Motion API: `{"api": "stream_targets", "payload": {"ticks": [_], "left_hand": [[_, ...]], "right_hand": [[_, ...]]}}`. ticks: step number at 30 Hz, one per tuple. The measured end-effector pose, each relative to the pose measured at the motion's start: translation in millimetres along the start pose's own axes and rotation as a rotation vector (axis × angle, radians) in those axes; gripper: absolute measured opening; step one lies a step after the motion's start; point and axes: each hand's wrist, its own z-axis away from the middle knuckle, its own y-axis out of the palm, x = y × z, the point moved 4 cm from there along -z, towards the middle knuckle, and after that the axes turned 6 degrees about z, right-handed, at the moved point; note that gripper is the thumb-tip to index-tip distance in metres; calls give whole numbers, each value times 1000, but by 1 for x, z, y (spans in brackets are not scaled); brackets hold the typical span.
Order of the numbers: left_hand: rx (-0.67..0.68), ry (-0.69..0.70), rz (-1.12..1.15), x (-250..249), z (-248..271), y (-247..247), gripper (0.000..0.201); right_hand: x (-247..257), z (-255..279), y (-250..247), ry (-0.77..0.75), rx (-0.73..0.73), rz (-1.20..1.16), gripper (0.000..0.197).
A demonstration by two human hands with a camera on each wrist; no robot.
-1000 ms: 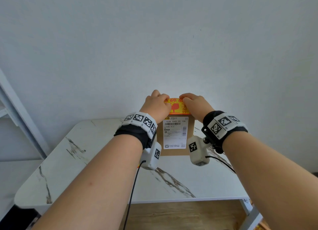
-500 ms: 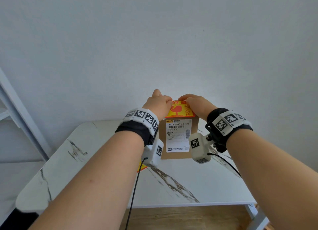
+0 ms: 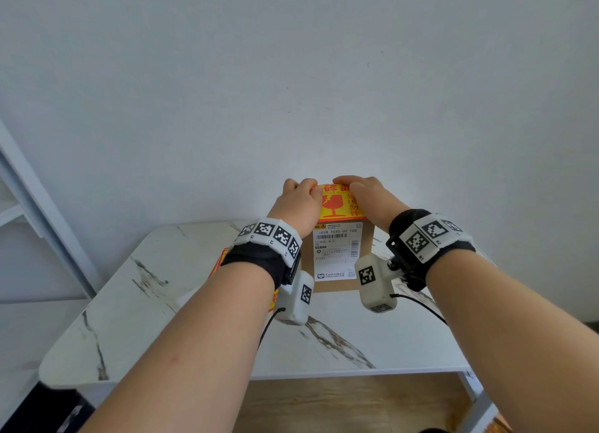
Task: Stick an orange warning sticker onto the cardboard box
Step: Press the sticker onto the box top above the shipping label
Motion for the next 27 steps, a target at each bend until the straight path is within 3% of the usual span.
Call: {"api": "stream_targets", "payload": {"ticks": [4, 8, 10, 13, 16, 21, 27], "left_hand": [[-87, 60, -221, -3, 13, -4, 47], [-302, 272, -537, -16, 30, -13, 44], [-344, 347, -540, -24, 37, -11, 39], [-363, 331, -380, -26, 46, -13, 31], [-301, 310, -175, -15, 47, -17, 30], [-33, 266, 28, 6, 52, -11, 48], [7, 275, 11, 11, 56, -6, 59]], "right_hand": [[-5, 21, 2, -56, -75, -40, 46], [-15, 44, -3, -111, -244, -141, 24], [-17, 53, -5, -113, -295, -197, 17], [-17, 63, -7, -111, -330, -254, 17], [-16, 70, -7, -111, -252, -242, 32], [-16, 75, -6, -109, -154, -270, 52], [-19, 71, -4, -154, -152, -192, 60]]}}
